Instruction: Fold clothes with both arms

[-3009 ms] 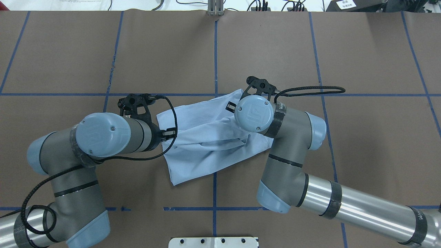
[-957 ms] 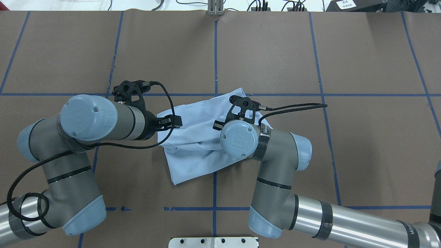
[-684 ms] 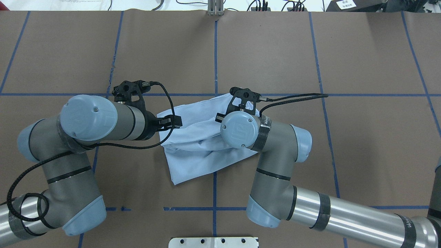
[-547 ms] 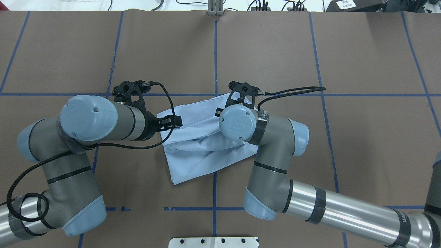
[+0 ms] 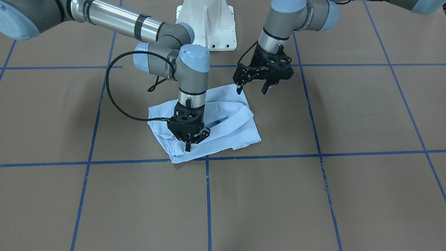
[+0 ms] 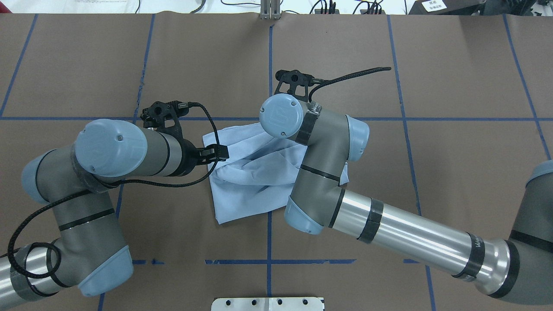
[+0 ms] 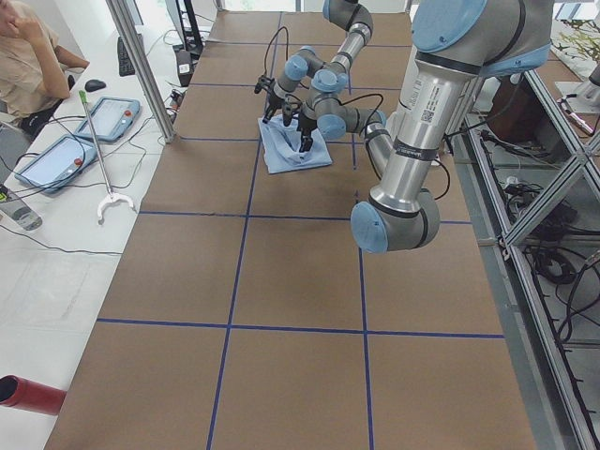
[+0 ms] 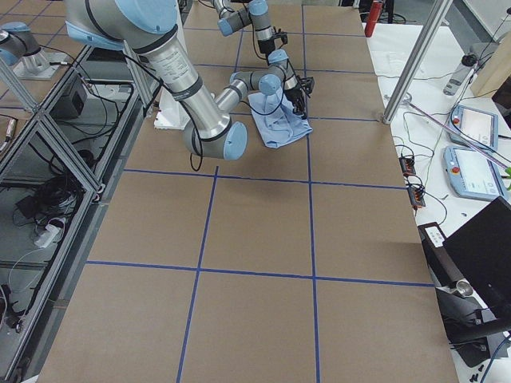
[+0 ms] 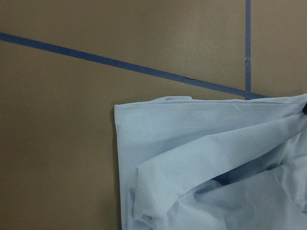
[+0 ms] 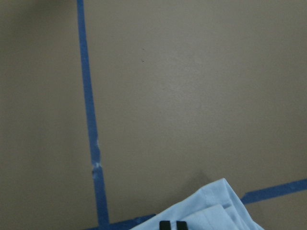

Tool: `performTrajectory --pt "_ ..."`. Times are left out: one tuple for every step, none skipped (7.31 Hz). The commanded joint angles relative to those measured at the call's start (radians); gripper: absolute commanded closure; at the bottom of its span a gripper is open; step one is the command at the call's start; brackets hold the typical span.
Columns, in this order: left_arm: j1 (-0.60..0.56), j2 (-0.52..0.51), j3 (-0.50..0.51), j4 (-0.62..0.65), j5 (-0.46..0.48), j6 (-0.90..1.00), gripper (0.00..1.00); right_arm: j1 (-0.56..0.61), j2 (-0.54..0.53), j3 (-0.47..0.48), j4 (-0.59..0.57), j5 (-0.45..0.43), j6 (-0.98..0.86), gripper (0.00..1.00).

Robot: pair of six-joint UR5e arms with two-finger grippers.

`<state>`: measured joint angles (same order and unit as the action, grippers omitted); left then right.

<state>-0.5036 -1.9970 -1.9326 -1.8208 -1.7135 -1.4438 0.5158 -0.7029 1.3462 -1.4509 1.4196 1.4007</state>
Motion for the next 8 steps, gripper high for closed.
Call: performTrajectory --pt "0.010 -0.002 0.019 0.000 0.002 -0.004 0.00 0.033 0.056 -0.006 -0.006 0.101 -0.042 0.00" --pt "0.014 -0.014 0.061 -0.003 0.002 -0.054 0.00 0.080 0.056 0.008 -0.006 0.222 -0.049 0.00" --pt "0.016 -0.057 0.119 -0.020 0.002 -0.105 0.00 0.102 0.054 0.023 -0.008 0.260 -0.052 0.00" --pt "0.016 -0.057 0.154 -0.088 0.002 -0.178 0.04 0.104 0.053 0.024 -0.006 0.260 -0.052 0.00" --pt "0.017 -0.060 0.214 -0.191 0.003 -0.250 0.29 0.104 0.049 0.024 -0.008 0.259 -0.052 0.00" --pt "0.016 -0.055 0.233 -0.237 0.003 -0.282 0.50 0.104 0.048 0.024 -0.006 0.259 -0.052 0.00" --pt "0.016 -0.055 0.231 -0.238 0.003 -0.280 0.51 0.104 0.048 0.024 -0.006 0.259 -0.052 0.00" --pt "0.016 -0.055 0.233 -0.233 0.003 -0.279 0.51 0.102 0.048 0.024 -0.006 0.259 -0.052 0.00"
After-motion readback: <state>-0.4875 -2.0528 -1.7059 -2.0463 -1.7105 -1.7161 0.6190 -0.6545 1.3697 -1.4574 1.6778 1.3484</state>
